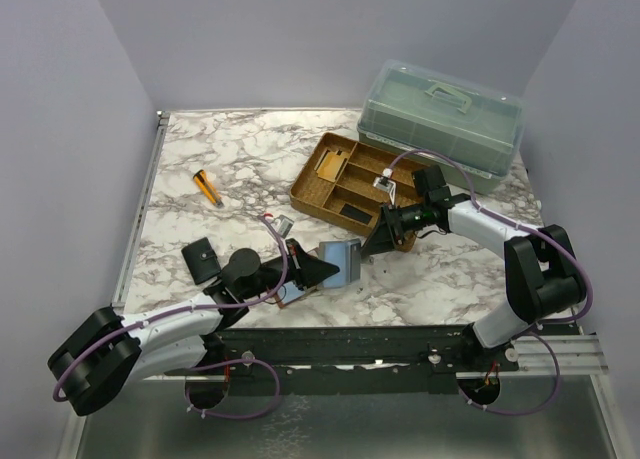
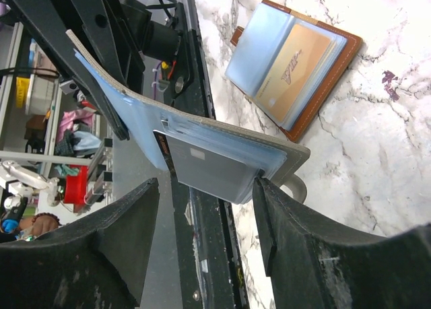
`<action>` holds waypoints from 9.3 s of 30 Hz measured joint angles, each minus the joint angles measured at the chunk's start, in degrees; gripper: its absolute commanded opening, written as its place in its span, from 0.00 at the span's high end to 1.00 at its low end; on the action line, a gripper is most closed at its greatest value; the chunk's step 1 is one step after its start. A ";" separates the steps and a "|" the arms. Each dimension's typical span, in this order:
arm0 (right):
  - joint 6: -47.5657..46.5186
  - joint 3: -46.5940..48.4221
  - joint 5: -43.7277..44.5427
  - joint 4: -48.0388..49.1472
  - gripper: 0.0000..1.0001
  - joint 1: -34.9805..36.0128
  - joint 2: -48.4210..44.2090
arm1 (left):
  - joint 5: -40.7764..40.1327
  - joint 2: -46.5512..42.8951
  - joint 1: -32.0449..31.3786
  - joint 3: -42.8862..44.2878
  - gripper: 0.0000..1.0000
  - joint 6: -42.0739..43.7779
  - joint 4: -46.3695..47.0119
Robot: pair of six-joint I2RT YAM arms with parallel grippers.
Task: Take the credit cards out of the card holder
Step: Remove the credit card from the card holder.
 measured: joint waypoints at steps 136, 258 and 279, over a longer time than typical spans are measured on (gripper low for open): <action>4.96 -4.79 -0.39 7.61 1.00 -2.89 -1.16 | -16.72 15.12 -1.88 20.20 0.30 -10.80 -31.69; 5.03 -4.92 -6.49 7.45 1.00 -3.32 0.20 | 2.23 23.41 2.80 12.83 0.55 -18.67 0.44; 7.10 -5.07 -10.45 9.38 1.00 -3.67 0.22 | 9.55 22.97 5.97 7.87 1.00 -20.26 12.68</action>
